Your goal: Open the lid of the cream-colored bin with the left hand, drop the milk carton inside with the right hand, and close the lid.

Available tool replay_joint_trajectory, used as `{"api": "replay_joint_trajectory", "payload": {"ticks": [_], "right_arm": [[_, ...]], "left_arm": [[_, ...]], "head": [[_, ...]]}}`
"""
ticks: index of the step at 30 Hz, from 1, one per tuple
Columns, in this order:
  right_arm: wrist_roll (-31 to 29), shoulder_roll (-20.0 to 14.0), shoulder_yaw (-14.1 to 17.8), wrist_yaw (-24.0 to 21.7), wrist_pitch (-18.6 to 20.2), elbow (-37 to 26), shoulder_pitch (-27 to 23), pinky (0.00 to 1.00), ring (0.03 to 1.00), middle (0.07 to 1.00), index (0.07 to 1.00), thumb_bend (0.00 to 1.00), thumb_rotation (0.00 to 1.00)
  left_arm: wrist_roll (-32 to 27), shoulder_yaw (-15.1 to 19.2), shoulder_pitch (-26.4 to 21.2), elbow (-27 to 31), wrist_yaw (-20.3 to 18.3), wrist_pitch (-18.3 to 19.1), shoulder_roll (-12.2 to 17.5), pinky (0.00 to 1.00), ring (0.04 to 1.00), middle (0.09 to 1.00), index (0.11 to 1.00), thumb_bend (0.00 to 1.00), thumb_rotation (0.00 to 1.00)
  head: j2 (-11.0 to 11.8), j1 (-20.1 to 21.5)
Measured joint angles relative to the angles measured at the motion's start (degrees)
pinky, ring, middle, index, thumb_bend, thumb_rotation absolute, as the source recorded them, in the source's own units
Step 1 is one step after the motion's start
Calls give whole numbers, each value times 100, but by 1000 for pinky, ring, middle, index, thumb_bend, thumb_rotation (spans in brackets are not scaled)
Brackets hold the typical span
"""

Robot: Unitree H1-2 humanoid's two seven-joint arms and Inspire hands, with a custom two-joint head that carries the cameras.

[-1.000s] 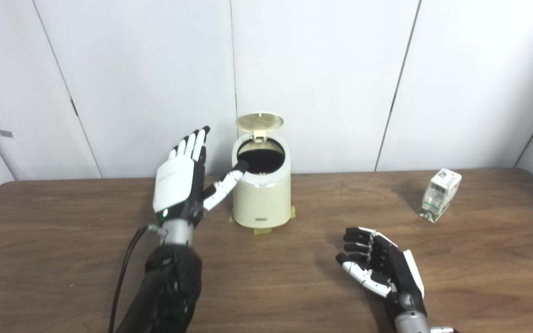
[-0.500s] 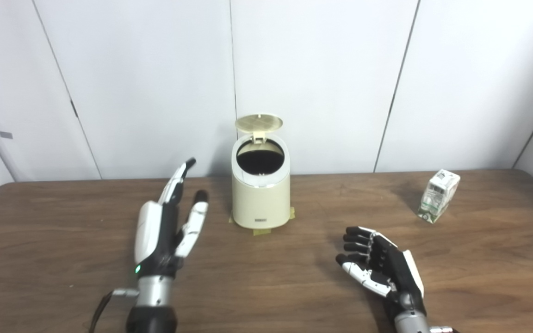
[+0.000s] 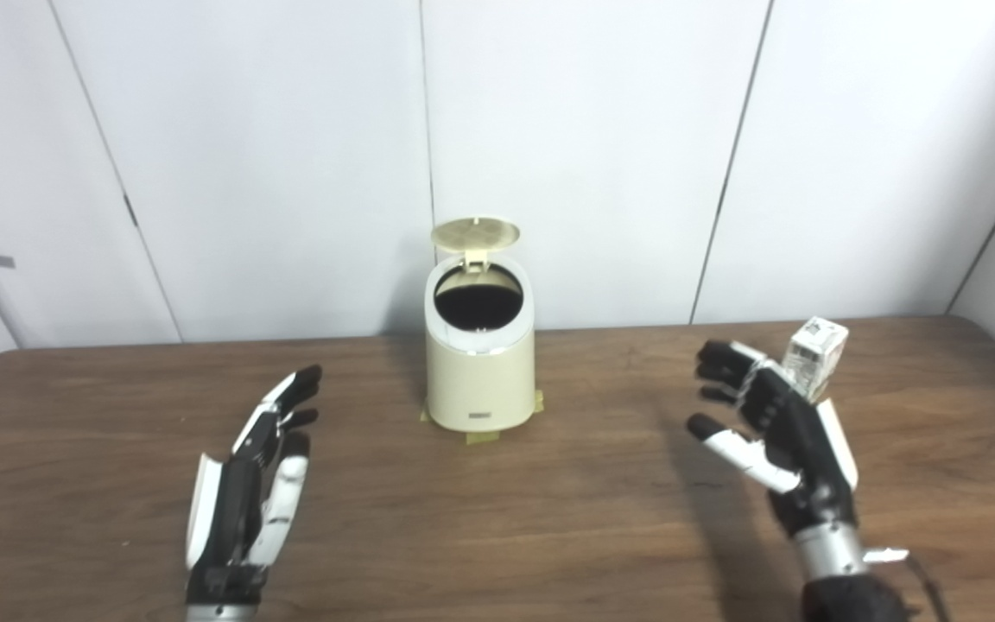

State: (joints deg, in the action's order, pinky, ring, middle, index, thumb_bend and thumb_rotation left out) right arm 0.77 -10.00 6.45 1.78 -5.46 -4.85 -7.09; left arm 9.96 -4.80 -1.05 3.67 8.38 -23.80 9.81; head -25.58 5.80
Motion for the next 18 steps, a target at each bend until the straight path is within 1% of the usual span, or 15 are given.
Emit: {"api": "replay_joint_trajectory", "payload": {"ticks": [2, 3, 4, 5, 7, 8, 9, 10, 11, 12, 13, 14, 16, 18], "right_arm": [[-5, -178, 35, -32, 100, -186, -92, 703, 762, 776, 778, 935, 478], [-12, -206, 53, -37, 124, -283, -151, 703, 762, 776, 778, 939, 479], [-26, -223, 62, -46, 179, -369, -245, 709, 768, 783, 790, 950, 481], [-3, -250, 76, -49, 211, -416, -321, 700, 760, 778, 791, 965, 505], [150, -343, 141, -17, 337, -488, -465, 697, 764, 780, 795, 980, 518], [248, -390, 192, 17, 449, -518, -540, 704, 771, 786, 803, 980, 508], [314, -432, 245, 49, 570, -577, -611, 688, 780, 795, 811, 972, 508], [374, -470, 304, 58, 765, -719, -659, 599, 794, 817, 826, 940, 484], [414, -507, 344, 61, 870, -819, -719, 552, 819, 845, 844, 938, 484], [463, -556, 390, 60, 981, -889, -802, 572, 841, 859, 855, 940, 477], [524, -622, 446, 75, 1027, -880, -898, 698, 863, 869, 866, 928, 453], [584, -690, 491, 103, 1052, -851, -974, 755, 873, 876, 875, 927, 447], [786, -888, 603, 195, 1080, -740, -1124, 797, 897, 898, 899, 927, 449], [894, -1000, 667, 260, 1172, -731, -1213, 789, 906, 910, 905, 944, 439]], "left_arm": [[-132, 9, 78, 3, -145, -6, 20, 833, 890, 882, 859, 439, 906], [-169, 14, 97, 5, -191, -6, 30, 835, 892, 883, 860, 439, 906], [-210, 17, 131, 16, -251, -6, 33, 833, 885, 877, 854, 415, 895], [-243, 18, 146, 25, -291, -5, 37, 814, 873, 868, 846, 394, 866], [-287, 46, 152, 46, -374, -5, 5, 799, 864, 862, 841, 358, 842], [-298, 69, 167, 58, -390, -5, -12, 792, 860, 861, 840, 352, 838], [-299, 87, 179, 65, -399, -5, -23, 791, 861, 864, 842, 348, 833], [-298, 99, 189, 66, -421, -5, -30, 790, 859, 863, 837, 350, 815], [-295, 111, 204, 68, -437, -4, -31, 792, 859, 860, 832, 345, 802], [-280, 123, 216, 71, -442, -4, -35, 791, 856, 855, 825, 341, 784], [-250, 139, 221, 82, -442, -1, -44, 795, 856, 855, 827, 336, 767], [-215, 158, 223, 104, -440, 15, -60, 799, 858, 858, 832, 332, 767], [-82, 214, 257, 177, -432, 57, -117, 793, 855, 855, 834, 330, 780], [-14, 259, 319, 245, -431, 101, -154, 799, 859, 856, 835, 335, 794]], "head": [[-26, 35], [-26, 36], [-26, 36], [-35, 44], [-35, 44], [-35, 53], [-44, 53], [-53, 53], [-53, 53], [-53, 53], [-61, 62], [-62, 62], [-79, 71], [-88, 88]]}}
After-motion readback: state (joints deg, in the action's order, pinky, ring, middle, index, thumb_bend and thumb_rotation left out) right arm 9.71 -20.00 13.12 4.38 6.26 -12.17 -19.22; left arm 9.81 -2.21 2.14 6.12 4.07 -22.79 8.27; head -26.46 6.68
